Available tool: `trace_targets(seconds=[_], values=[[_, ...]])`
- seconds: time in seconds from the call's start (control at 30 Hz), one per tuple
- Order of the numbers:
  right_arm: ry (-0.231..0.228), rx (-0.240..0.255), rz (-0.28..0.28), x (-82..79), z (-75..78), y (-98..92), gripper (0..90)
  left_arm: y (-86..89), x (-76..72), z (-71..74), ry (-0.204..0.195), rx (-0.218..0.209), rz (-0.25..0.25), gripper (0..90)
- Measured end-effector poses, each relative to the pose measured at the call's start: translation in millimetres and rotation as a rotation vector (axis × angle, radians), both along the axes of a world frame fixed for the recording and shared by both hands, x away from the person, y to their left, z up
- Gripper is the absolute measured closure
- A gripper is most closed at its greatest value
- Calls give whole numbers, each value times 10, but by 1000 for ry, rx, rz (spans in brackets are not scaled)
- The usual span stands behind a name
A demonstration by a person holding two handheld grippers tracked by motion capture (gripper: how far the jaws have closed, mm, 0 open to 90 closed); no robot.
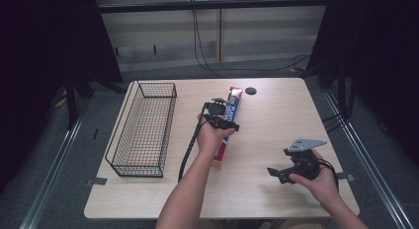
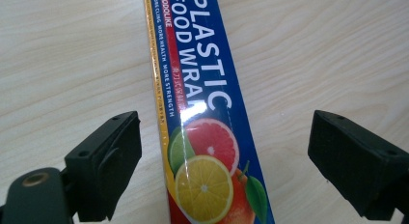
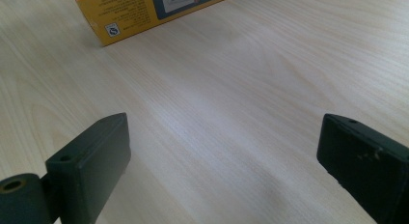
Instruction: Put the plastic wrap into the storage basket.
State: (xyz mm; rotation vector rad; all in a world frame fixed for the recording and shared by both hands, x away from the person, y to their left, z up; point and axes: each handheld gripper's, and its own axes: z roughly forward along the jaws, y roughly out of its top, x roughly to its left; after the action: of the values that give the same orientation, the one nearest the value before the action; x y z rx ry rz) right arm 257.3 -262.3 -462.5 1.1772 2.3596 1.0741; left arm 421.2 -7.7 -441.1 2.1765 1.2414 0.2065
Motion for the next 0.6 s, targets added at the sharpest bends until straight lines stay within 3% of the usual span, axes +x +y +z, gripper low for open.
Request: trace_targets(seconds=[0.6], values=[[-1,12,5,5,13,0,46,-37,148,-110,13,22,39,205]])
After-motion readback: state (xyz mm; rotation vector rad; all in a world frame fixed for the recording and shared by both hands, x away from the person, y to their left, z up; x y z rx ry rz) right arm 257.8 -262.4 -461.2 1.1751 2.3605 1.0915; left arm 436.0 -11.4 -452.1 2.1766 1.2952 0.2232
